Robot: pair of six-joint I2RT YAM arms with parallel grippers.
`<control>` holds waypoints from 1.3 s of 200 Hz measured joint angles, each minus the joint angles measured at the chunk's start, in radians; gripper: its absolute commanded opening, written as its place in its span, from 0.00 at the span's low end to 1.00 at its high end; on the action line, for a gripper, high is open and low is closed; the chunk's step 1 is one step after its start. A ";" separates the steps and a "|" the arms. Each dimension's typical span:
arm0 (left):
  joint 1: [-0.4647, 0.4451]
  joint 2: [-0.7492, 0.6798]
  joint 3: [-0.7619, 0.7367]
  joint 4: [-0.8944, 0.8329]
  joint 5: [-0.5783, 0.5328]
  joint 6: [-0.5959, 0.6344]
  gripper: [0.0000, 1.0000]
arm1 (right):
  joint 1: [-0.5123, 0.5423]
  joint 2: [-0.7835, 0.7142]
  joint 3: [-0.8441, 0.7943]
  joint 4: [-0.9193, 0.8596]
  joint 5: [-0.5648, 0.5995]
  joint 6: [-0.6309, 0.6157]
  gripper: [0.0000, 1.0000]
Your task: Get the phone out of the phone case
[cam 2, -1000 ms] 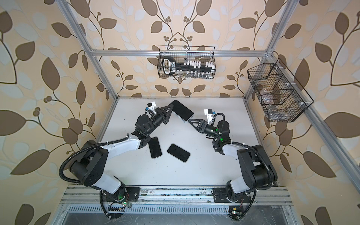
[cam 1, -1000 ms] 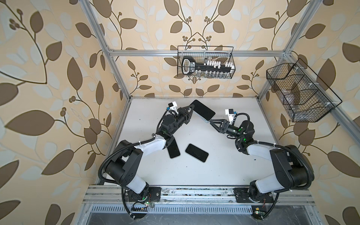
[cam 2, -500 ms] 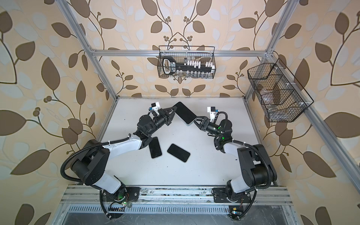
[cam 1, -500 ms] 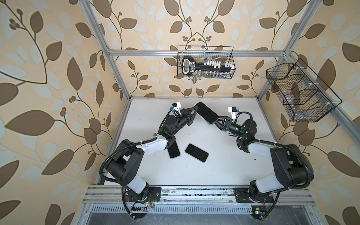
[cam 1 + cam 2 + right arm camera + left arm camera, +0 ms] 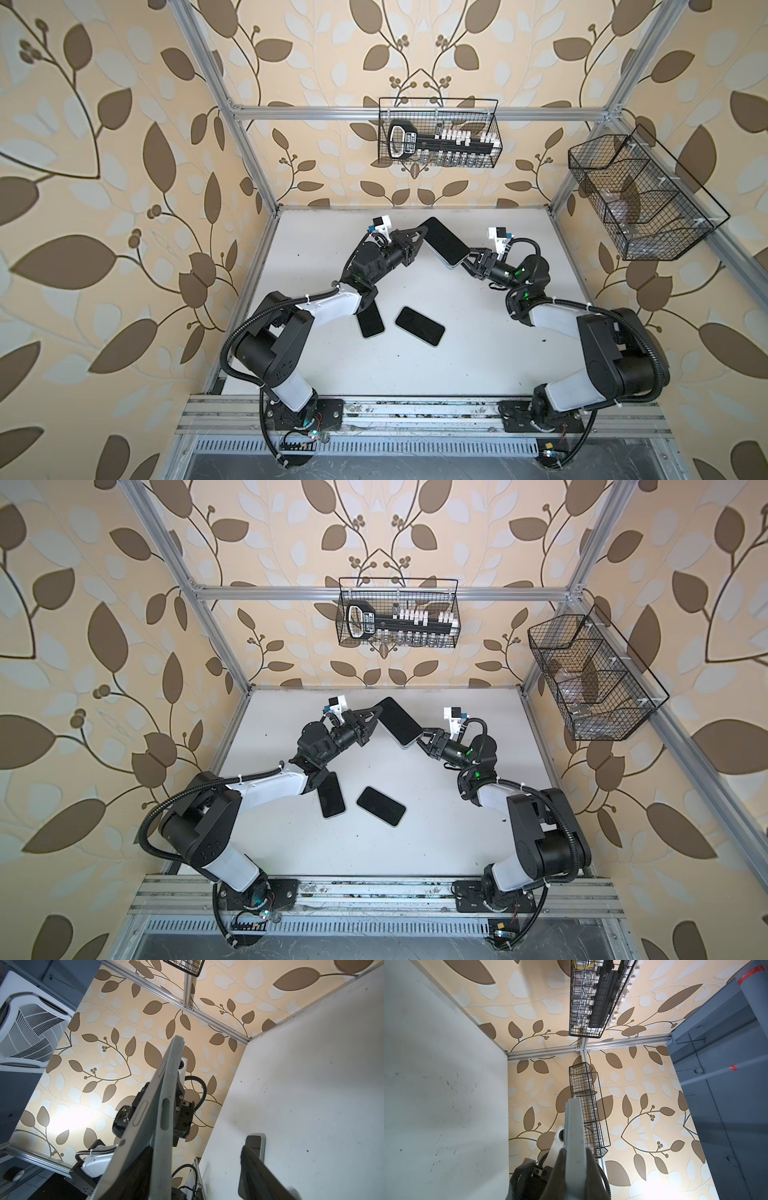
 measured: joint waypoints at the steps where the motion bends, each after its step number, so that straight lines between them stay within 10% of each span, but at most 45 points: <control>1: 0.000 0.000 0.000 0.000 0.000 0.000 0.00 | 0.000 0.000 0.000 0.001 0.000 0.002 0.58; 84: 0.002 0.037 0.013 0.010 0.010 0.004 0.00 | -0.018 -0.028 -0.001 -0.002 -0.045 0.040 0.19; 149: 0.003 0.039 0.013 0.012 0.010 0.008 0.00 | -0.018 -0.045 -0.001 -0.003 -0.048 0.080 0.07; 260: 0.008 0.078 0.015 0.024 0.018 -0.004 0.33 | -0.020 -0.018 -0.032 0.154 -0.035 0.262 0.00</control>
